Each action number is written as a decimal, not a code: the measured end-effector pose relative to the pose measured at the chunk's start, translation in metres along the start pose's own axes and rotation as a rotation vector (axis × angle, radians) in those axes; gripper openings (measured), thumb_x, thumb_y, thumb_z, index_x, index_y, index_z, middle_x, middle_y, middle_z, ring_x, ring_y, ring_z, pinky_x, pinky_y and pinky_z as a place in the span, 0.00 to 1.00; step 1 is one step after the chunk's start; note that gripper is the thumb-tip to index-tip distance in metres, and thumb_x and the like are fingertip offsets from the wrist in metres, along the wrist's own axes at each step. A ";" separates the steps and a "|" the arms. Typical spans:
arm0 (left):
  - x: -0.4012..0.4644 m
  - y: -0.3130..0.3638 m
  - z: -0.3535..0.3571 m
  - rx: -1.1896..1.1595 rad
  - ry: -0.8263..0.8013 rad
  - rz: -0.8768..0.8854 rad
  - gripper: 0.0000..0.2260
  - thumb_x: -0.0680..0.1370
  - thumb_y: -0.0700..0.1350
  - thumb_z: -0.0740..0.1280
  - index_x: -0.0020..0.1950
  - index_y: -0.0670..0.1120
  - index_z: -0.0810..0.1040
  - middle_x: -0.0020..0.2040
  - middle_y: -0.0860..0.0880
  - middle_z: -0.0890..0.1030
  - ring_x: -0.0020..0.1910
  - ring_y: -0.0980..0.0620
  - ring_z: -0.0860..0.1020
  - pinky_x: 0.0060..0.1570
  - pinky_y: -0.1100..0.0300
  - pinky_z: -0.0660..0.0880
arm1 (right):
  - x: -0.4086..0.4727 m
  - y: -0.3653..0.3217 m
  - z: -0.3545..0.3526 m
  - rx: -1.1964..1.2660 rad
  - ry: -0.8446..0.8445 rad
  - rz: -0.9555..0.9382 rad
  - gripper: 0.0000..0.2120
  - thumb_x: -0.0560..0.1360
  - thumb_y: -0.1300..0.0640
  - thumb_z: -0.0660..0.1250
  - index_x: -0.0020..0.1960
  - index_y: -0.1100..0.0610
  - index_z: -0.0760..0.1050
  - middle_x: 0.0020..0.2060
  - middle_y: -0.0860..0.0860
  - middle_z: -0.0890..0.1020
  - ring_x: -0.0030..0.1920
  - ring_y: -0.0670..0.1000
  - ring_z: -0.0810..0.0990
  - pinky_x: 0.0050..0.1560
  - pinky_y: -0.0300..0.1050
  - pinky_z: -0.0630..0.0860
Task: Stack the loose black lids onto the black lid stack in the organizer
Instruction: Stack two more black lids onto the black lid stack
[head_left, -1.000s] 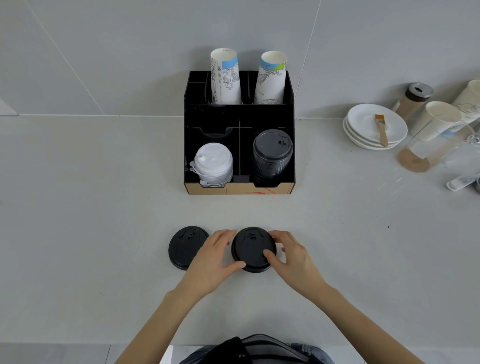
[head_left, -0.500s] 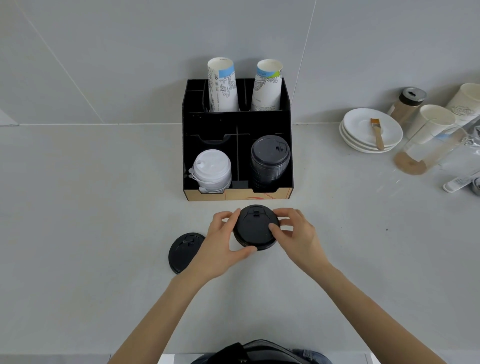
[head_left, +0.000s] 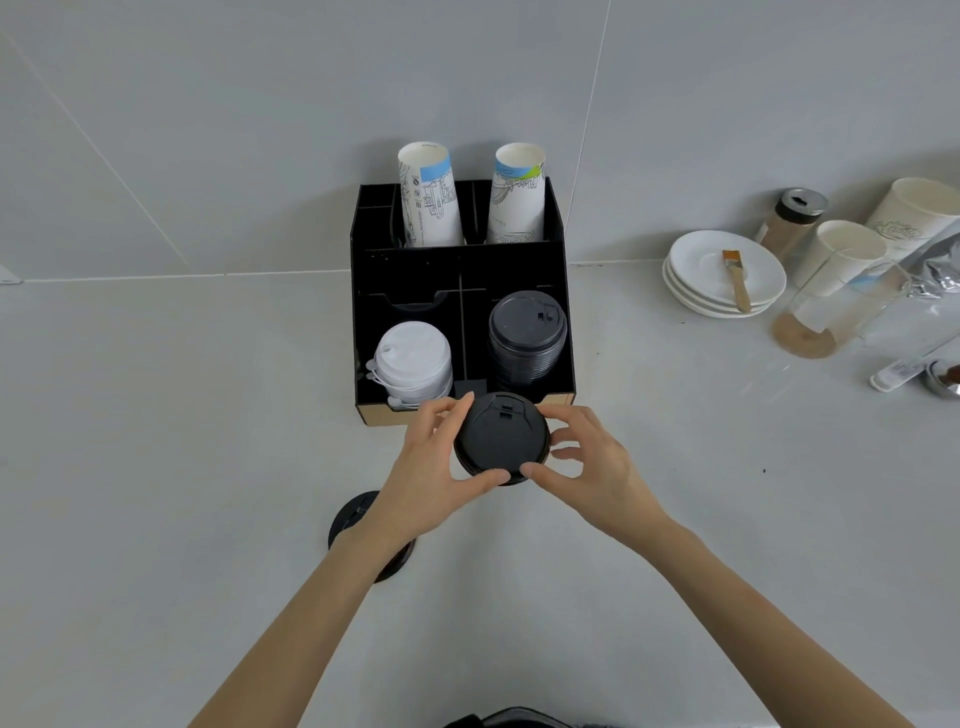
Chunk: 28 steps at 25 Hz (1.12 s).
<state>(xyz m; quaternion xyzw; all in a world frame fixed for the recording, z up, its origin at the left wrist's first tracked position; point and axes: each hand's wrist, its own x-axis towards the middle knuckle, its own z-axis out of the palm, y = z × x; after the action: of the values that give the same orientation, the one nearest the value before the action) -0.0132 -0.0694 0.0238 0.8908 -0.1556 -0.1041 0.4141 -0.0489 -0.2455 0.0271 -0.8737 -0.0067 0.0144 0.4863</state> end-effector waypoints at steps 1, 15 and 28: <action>0.004 0.001 -0.002 0.010 -0.002 0.006 0.36 0.69 0.49 0.71 0.71 0.48 0.56 0.67 0.47 0.62 0.66 0.52 0.62 0.65 0.57 0.64 | 0.002 0.000 -0.001 -0.020 -0.003 -0.011 0.26 0.68 0.57 0.71 0.63 0.52 0.65 0.54 0.46 0.69 0.49 0.46 0.74 0.50 0.29 0.72; 0.071 0.019 -0.028 -0.028 -0.019 0.141 0.27 0.71 0.44 0.70 0.67 0.46 0.63 0.68 0.48 0.65 0.62 0.59 0.63 0.63 0.64 0.61 | 0.057 -0.004 -0.017 -0.014 0.228 -0.014 0.25 0.68 0.57 0.71 0.62 0.56 0.66 0.54 0.47 0.66 0.49 0.46 0.72 0.47 0.21 0.68; 0.136 0.023 -0.032 0.073 -0.171 0.156 0.32 0.69 0.50 0.70 0.69 0.48 0.60 0.73 0.52 0.61 0.70 0.54 0.55 0.69 0.56 0.54 | 0.104 0.003 -0.016 -0.103 0.351 0.069 0.31 0.65 0.54 0.73 0.63 0.61 0.64 0.58 0.59 0.66 0.60 0.56 0.66 0.59 0.40 0.64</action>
<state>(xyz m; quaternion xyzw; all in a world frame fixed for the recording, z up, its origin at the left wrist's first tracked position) 0.1194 -0.1104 0.0540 0.8783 -0.2629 -0.1414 0.3735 0.0554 -0.2578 0.0304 -0.8861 0.1077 -0.1222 0.4339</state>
